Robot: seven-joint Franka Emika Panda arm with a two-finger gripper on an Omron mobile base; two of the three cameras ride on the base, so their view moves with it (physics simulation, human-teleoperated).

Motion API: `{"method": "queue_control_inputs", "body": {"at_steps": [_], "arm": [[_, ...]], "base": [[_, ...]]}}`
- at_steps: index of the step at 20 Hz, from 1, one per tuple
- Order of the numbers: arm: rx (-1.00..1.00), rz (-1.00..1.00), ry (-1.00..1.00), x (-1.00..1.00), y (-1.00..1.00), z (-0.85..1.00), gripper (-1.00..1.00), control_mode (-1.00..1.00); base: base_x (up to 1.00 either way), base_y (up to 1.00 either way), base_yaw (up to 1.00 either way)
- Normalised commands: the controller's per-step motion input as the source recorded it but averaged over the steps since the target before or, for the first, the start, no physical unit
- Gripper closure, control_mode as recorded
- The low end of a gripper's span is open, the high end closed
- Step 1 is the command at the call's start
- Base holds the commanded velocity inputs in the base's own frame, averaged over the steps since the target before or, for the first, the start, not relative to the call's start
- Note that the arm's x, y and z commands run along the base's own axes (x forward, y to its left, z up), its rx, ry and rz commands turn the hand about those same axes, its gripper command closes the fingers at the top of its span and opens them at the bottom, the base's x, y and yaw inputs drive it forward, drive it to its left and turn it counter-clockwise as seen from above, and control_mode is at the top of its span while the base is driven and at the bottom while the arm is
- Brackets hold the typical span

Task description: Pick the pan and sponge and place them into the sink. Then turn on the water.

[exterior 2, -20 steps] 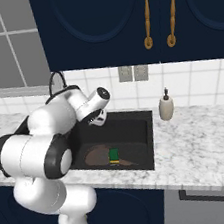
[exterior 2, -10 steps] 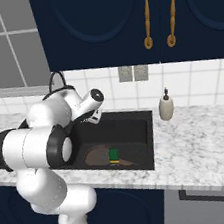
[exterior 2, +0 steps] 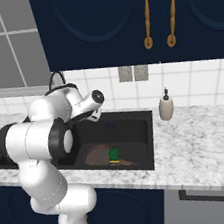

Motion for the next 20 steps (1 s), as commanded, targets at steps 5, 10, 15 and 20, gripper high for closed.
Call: {"method": "queue_control_inputs", "body": {"at_steps": [5, 10, 15, 20], "arm": [[0.03, 0.0, 0.0, 0.17, 0.23, 0.0, -1.0, -1.0], [0.03, 0.0, 0.0, 0.27, 0.2, 0.0, -1.0, -1.0], [0.01, -0.02, 0.0, 0.26, 0.02, -0.11, -1.0, -1.0], [0.0, -0.04, -0.03, 0.28, 0.0, -0.2, -1.0, -1.0]], "base": [[0.0, 0.0, 0.0], [0.0, 0.0, 0.0], [0.0, 0.0, 0.0], [0.0, 0.0, 0.0]]}}
